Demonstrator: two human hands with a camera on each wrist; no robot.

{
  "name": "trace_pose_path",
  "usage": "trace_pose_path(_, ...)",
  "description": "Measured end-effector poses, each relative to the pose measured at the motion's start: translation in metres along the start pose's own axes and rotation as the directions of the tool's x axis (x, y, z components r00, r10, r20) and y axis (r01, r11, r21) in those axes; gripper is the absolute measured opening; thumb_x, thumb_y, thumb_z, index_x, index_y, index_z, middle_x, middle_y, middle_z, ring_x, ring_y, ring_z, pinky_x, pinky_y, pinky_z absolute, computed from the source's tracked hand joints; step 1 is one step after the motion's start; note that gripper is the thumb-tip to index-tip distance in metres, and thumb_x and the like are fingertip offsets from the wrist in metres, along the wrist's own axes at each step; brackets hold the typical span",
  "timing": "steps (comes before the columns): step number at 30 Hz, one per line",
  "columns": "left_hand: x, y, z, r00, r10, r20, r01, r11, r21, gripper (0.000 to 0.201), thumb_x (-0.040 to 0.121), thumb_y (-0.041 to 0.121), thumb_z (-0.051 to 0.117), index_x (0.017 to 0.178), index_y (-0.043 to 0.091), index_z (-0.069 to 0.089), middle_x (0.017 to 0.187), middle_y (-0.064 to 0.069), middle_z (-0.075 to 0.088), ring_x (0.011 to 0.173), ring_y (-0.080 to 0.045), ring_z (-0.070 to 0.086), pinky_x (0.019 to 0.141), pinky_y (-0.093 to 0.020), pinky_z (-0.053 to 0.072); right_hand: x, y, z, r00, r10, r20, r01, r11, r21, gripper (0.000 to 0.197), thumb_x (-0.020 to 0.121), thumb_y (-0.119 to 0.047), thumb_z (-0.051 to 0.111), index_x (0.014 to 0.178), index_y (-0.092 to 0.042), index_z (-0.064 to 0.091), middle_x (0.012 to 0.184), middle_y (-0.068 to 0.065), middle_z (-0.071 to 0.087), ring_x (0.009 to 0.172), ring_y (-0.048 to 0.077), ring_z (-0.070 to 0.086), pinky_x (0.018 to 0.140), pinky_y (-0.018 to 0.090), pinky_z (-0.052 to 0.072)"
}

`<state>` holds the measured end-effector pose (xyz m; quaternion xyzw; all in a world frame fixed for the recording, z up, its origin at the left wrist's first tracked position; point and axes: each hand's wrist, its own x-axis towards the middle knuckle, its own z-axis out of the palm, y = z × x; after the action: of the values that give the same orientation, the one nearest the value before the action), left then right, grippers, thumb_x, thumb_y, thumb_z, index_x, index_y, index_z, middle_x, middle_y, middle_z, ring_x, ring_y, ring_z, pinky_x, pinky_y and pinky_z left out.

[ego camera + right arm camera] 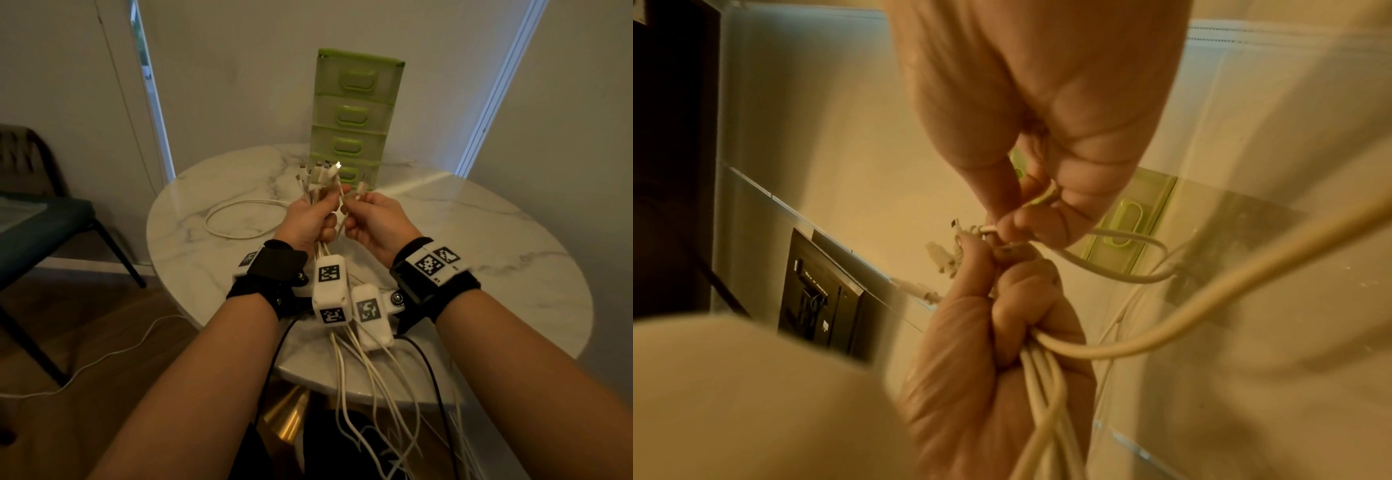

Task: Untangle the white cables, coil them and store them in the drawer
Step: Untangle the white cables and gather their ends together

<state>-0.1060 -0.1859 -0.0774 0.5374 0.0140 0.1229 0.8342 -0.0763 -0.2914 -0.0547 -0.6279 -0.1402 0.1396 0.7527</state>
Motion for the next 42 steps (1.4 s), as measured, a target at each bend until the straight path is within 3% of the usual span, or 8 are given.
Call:
trace_pose_path(9, 0.001, 0.001, 0.002, 0.999, -0.03, 0.033, 0.038, 0.958, -0.285, 0.029, 0.101, 0.019, 0.036, 0.077, 0.014, 0.051, 0.054, 0.006, 0.048, 0.035, 0.0, 0.028, 0.032, -0.011, 0.021, -0.012, -0.014, -0.022, 0.995, -0.093, -0.031, 0.08, 0.954, -0.29, 0.011, 0.093, -0.011, 0.051, 0.083, -0.013, 0.056, 0.069, 0.003, 0.063, 0.044, 0.008, 0.052, 0.04, 0.017, 0.037)
trace_pose_path(16, -0.004, 0.007, 0.008, 0.994, -0.108, 0.035, 0.111, 0.868, -0.484, 0.034, 0.099, 0.022, 0.036, 0.067, 0.019, 0.044, 0.042, 0.009, 0.034, 0.04, -0.007, 0.036, 0.047, -0.019, 0.044, -0.017, -0.038, -0.105, 0.873, -0.224, -0.433, -0.094, 0.794, -0.6, 0.02, 0.088, -0.01, 0.048, 0.104, -0.005, 0.058, 0.067, 0.009, 0.06, 0.053, 0.017, 0.048, 0.043, 0.017, 0.038)
trace_pose_path(18, -0.007, 0.013, 0.012, 0.991, -0.105, 0.08, 0.131, 0.861, -0.491, 0.033, 0.101, 0.024, 0.032, 0.069, 0.019, 0.039, 0.042, 0.009, 0.032, 0.033, -0.005, 0.03, 0.033, -0.014, 0.034, -0.018, -0.04, -0.121, 0.841, -0.177, -0.512, -0.282, 0.665, -0.692, 0.043, 0.085, -0.007, 0.048, 0.128, -0.002, 0.045, 0.106, 0.021, 0.063, 0.089, 0.028, 0.059, 0.074, 0.029, 0.049)
trace_pose_path(22, -0.013, 0.024, 0.023, 0.991, -0.063, 0.114, 0.094, 0.951, -0.294, 0.034, 0.103, 0.029, 0.027, 0.072, 0.022, 0.037, 0.042, 0.01, 0.029, 0.031, -0.001, 0.021, 0.026, -0.012, 0.016, -0.028, -0.046, -0.103, 0.911, -0.134, -0.39, -0.374, 0.133, -0.918, 0.063, 0.089, -0.019, 0.05, 0.145, -0.009, 0.021, 0.149, 0.02, 0.025, 0.137, 0.037, 0.024, 0.113, 0.045, 0.02)
trace_pose_path(26, -0.023, 0.035, 0.039, 0.982, -0.056, 0.182, 0.097, 0.969, -0.225, 0.032, 0.103, 0.034, 0.027, 0.076, 0.023, 0.041, 0.041, 0.009, 0.028, 0.031, 0.0, 0.02, 0.028, -0.011, 0.013, -0.044, -0.045, -0.051, 0.977, -0.075, 0.197, 0.21, 0.45, -0.868, 0.066, 0.084, 0.004, 0.053, 0.143, -0.014, 0.031, 0.145, 0.006, 0.038, 0.134, 0.022, 0.034, 0.103, 0.021, 0.031)
trace_pose_path(30, -0.032, 0.046, 0.049, 0.981, -0.011, 0.196, 0.045, 0.985, -0.17, 0.028, 0.102, 0.035, 0.029, 0.081, 0.024, 0.043, 0.043, 0.011, 0.028, 0.032, 0.0, 0.02, 0.03, -0.011, 0.012, -0.056, -0.043, -0.015, 0.908, 0.051, 0.416, 0.146, 0.891, -0.43, 0.046, 0.077, 0.025, 0.043, 0.114, -0.002, 0.049, 0.081, 0.007, 0.058, 0.071, 0.016, 0.059, 0.059, 0.016, 0.05)
trace_pose_path(35, -0.029, 0.05, 0.035, 0.999, 0.029, 0.026, -0.025, 0.985, -0.168, 0.027, 0.103, 0.034, 0.03, 0.08, 0.023, 0.041, 0.042, 0.011, 0.03, 0.032, 0.0, 0.022, 0.03, -0.011, 0.015, -0.073, -0.04, -0.045, 0.871, 0.27, 0.41, -0.02, 0.854, -0.52, 0.036, 0.098, -0.031, 0.037, 0.092, -0.004, 0.06, 0.045, -0.006, 0.033, 0.036, 0.006, 0.026, 0.037, 0.018, 0.023)
trace_pose_path(42, -0.031, 0.052, 0.052, 0.988, 0.112, -0.104, -0.127, 0.981, -0.149, 0.033, 0.095, 0.042, 0.047, 0.069, 0.022, 0.041, 0.044, 0.012, 0.031, 0.034, -0.001, 0.024, 0.031, -0.014, 0.017, -0.09, -0.043, -0.069, 0.909, 0.246, 0.337, 0.051, 0.737, -0.674, 0.027, 0.098, -0.02, 0.042, 0.08, -0.012, 0.06, 0.054, -0.005, 0.046, 0.047, 0.009, 0.041, 0.045, 0.017, 0.036)
